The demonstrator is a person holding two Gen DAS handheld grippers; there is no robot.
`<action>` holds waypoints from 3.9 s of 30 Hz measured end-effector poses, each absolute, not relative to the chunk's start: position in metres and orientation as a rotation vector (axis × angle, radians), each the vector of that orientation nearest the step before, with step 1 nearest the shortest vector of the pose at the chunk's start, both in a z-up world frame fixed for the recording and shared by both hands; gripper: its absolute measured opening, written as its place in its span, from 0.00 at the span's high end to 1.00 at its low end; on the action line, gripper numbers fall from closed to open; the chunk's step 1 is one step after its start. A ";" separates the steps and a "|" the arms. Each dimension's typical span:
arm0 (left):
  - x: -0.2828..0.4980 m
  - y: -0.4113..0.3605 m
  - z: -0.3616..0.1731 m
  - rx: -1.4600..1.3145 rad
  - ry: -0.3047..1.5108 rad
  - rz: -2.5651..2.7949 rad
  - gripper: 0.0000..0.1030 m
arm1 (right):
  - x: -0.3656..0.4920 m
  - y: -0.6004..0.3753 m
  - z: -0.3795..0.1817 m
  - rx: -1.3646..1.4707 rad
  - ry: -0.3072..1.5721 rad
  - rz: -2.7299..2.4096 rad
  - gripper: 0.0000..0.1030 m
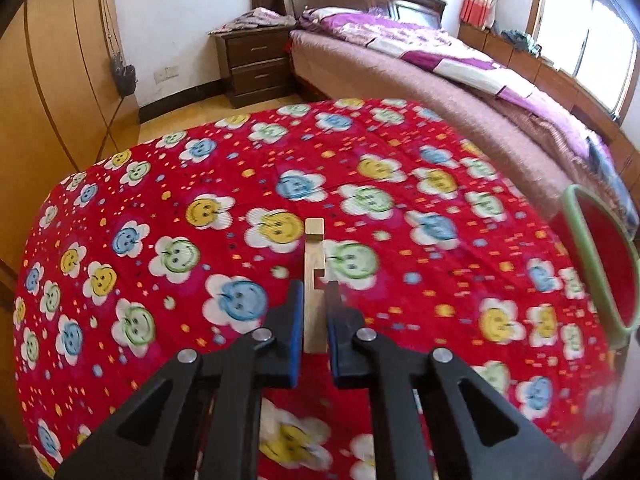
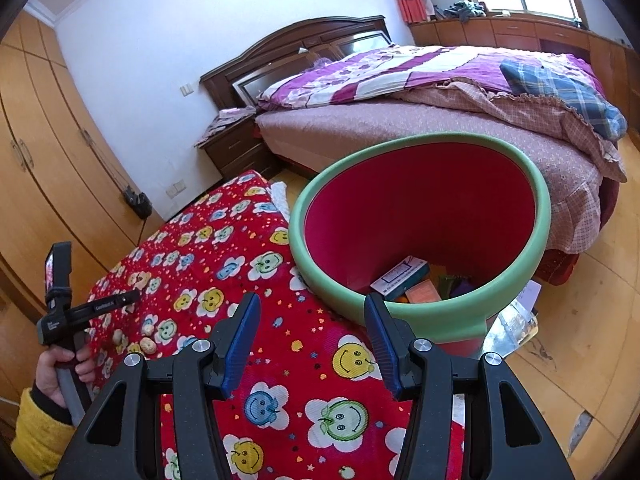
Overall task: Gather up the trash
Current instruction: 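Grasp the small wooden stick with the left tool, then carry the wooden stick over the red bin with the left tool, then open the left tool to drop the wooden stick into the bin, then move both open tools back over the peanuts on the bedspread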
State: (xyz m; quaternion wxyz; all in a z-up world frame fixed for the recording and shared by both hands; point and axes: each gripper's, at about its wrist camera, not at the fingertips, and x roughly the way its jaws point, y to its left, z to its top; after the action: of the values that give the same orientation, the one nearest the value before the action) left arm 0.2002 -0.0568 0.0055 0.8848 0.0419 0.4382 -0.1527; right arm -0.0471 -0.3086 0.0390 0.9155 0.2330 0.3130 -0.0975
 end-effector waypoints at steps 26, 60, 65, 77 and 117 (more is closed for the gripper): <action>0.096 -0.170 0.075 0.005 0.790 -0.663 0.91 | -0.082 -0.338 0.049 0.509 0.580 -0.249 0.46; 0.083 -0.279 0.040 0.101 0.862 -0.789 0.80 | -0.115 -0.384 0.035 0.570 0.563 -0.356 0.46; 0.078 -0.260 0.043 0.082 0.870 -0.751 0.72 | -0.113 -0.378 0.037 0.563 0.557 -0.335 0.46; 0.061 -0.191 0.047 0.020 0.866 -0.618 0.66 | -0.104 -0.337 0.049 0.488 0.553 -0.247 0.46; -0.009 -0.031 0.041 -0.060 0.723 -0.161 0.66 | -0.101 -0.203 0.055 0.286 0.572 -0.034 0.32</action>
State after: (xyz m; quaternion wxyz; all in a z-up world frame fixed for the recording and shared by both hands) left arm -0.0092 -0.0312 0.0406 0.9317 -0.0292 0.3535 -0.0784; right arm -0.1013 -0.2027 0.0548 0.9492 0.1408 0.2811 -0.0168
